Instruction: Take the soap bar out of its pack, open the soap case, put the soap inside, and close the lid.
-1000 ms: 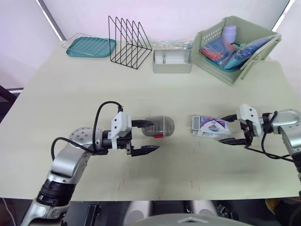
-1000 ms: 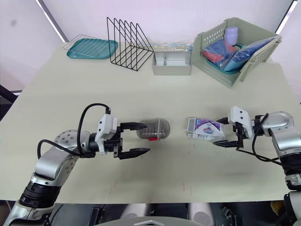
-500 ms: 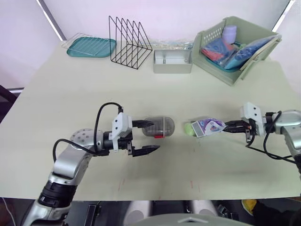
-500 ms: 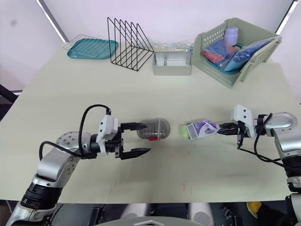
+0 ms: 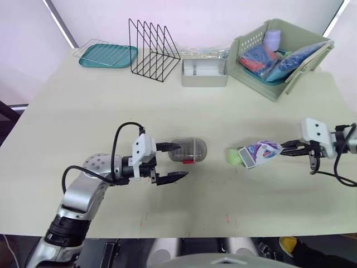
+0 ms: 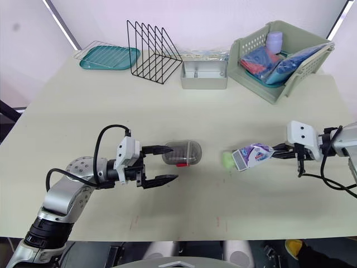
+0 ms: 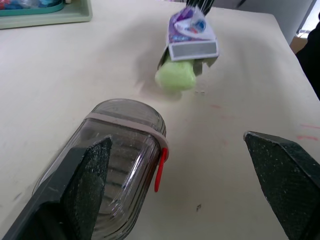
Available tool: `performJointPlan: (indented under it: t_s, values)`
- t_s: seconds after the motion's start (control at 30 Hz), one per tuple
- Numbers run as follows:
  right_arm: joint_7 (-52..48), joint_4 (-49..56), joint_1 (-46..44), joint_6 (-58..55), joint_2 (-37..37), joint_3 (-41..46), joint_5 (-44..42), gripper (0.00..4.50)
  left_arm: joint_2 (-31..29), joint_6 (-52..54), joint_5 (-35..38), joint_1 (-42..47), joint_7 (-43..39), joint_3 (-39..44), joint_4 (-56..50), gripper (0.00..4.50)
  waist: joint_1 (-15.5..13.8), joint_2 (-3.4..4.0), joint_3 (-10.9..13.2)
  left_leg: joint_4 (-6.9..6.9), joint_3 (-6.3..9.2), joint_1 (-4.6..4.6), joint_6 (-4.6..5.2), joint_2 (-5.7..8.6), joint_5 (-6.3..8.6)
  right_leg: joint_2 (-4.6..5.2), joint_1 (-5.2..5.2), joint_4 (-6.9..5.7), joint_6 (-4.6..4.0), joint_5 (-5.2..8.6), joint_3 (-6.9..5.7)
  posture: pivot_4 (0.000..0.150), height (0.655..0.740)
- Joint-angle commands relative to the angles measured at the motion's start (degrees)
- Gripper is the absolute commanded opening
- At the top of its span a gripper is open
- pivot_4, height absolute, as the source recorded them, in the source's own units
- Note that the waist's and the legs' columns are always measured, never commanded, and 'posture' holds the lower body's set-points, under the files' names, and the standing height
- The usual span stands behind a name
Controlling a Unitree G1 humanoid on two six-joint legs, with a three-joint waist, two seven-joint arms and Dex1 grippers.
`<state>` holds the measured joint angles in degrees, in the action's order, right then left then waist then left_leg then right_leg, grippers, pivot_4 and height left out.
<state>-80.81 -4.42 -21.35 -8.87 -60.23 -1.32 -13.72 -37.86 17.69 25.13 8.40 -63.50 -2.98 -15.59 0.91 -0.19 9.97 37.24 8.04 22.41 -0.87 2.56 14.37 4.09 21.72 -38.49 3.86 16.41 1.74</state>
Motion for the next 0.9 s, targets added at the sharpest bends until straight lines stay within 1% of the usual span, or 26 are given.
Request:
performJointPlan:
  t_s: [0.03, 0.13, 0.27, 0.5, 0.63, 0.8, 0.9]
  values:
    - [1.68, 3.78, 0.33, -1.29, -1.88, 1.84, 0.66, 0.04, -0.31, -1.32, 0.14, 0.34, -0.4, 0.56, 0.08, 4.5, -0.02, 0.0, 0.0, 0.0, 0.0, 0.0, 0.0, 0.0, 0.0, 0.0, 0.0, 0.0, 0.0, 0.0, 0.0, 0.15, 0.74]
    - [3.96, 5.43, 0.59, -1.87, -2.22, 1.46, 2.4, 0.04, -0.22, -1.44, 0.1, 0.63, -0.59, 0.28, 0.3, 4.5, -0.08, 0.0, 0.0, 0.0, 0.0, 0.02, 0.0, 0.0, 0.0, 0.01, 0.0, 0.0, 0.0, 0.0, 0.0, 0.15, 0.74]
    - [4.46, 7.32, 1.13, -1.66, -3.06, 1.24, 3.75, 0.04, -0.31, -1.44, 0.13, 0.79, -0.77, 0.23, 0.4, 4.5, -0.09, 0.0, 0.0, 0.0, 0.0, 0.02, 0.0, 0.0, 0.0, 0.01, 0.0, 0.01, 0.0, 0.0, -0.01, 0.15, 0.74]
    - [2.42, 6.52, 0.78, 2.03, -5.52, 1.53, 4.94, 0.04, -0.32, -1.44, 0.12, 1.0, -1.13, 0.13, 0.49, 4.5, -0.07, 0.01, 0.01, 0.0, -0.01, 0.02, 0.0, -0.01, 0.0, 0.01, 0.0, 0.01, 0.0, 0.0, -0.01, 0.15, 0.74]
    - [1.05, 3.62, -0.24, 5.27, -7.4, 1.79, 5.61, 0.04, -0.24, -1.53, 0.1, 1.23, -1.58, -0.1, 0.5, 4.5, -0.06, 0.02, 0.01, 0.0, -0.01, 0.02, 0.0, -0.01, 0.0, 0.01, 0.0, 0.02, 0.0, 0.0, -0.01, 0.15, 0.74]
    - [-1.3, -2.68, -1.67, 8.94, -9.62, 2.85, 5.21, 0.04, -0.3, -1.39, 0.3, 1.28, -2.11, -0.09, 0.29, 4.5, -0.04, 0.02, 0.01, 0.0, -0.02, 0.02, 0.0, -0.01, 0.0, 0.02, 0.0, 0.02, 0.0, 0.0, -0.01, 0.15, 0.74]
    - [-0.83, -6.43, -2.46, 7.46, -9.29, 4.72, 3.21, 0.04, -0.37, -1.17, 0.67, 1.25, -2.32, 0.15, -0.17, 4.5, -0.04, 0.03, 0.02, 0.0, -0.04, 0.02, 0.0, -0.01, 0.0, 0.02, 0.0, 0.03, 0.0, 0.0, -0.01, 0.15, 0.74]
